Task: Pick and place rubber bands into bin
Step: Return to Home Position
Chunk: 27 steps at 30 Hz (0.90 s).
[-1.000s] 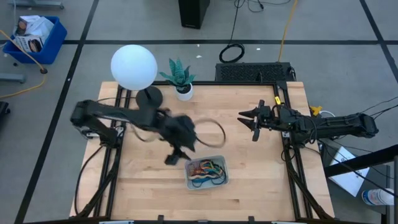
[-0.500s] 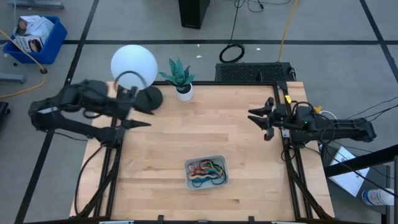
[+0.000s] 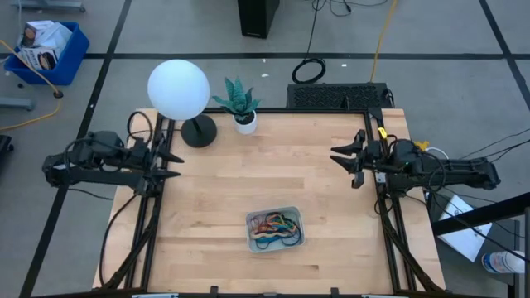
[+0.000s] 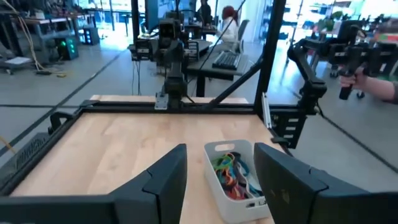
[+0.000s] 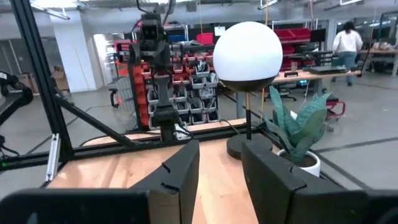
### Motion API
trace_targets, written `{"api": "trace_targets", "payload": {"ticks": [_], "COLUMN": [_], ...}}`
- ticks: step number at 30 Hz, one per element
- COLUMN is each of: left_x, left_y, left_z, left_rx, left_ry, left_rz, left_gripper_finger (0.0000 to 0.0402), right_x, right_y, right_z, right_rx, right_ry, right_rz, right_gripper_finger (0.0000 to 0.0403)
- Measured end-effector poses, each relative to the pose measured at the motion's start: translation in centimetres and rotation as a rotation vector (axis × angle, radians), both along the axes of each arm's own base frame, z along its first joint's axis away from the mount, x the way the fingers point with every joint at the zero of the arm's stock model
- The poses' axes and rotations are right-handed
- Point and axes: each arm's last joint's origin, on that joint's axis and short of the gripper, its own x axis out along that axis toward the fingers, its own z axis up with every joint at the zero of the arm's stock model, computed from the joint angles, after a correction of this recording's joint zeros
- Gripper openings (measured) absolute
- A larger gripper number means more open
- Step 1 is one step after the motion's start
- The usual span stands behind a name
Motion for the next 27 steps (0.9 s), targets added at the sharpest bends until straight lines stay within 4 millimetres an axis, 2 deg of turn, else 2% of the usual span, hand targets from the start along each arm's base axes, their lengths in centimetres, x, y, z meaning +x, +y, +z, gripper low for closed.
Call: {"api": "trace_targets", "payload": {"ticks": [6, 11, 16, 22, 25, 27], "left_x": [-1.6, -2.0, -1.1, 0.4, 0.9, 1.2], "left_y": [0.0, 0.1, 0.2, 0.2, 0.2, 0.2], "left_z": [-2.7, -4.5, -7.1, -9.3, -10.3, -10.8], "left_rx": [-0.023, -0.036, -0.047, -0.054, -0.057, -0.065], "left_ry": [-0.078, -0.147, -0.165, -0.158, -0.15, -0.145], "left_rz": [0.007, 0.052, 0.072, 0.068, 0.066, 0.066], "left_gripper_finger": [0.0191, 0.0191, 0.0191, 0.0191, 0.0191, 0.0191], "right_x": [-1.0, -1.6, -1.4, -1.5, -2.0, -1.9], "right_y": [0.0, 0.1, 0.1, 0.1, 0.1, 0.1], "right_z": [0.6, 0.7, -1.8, -5.7, -5.1, -5.3], "right_rx": [-0.027, -0.03, 0.026, 0.026, 0.036, 0.043], "right_ry": [-0.056, -0.093, -0.112, -0.275, -0.384, -0.357], "right_rz": [-0.002, -0.003, 0.004, 0.009, 0.015, 0.021], "right_gripper_finger": [0.0114, 0.0114, 0.0114, 0.0114, 0.0114, 0.0114]}}
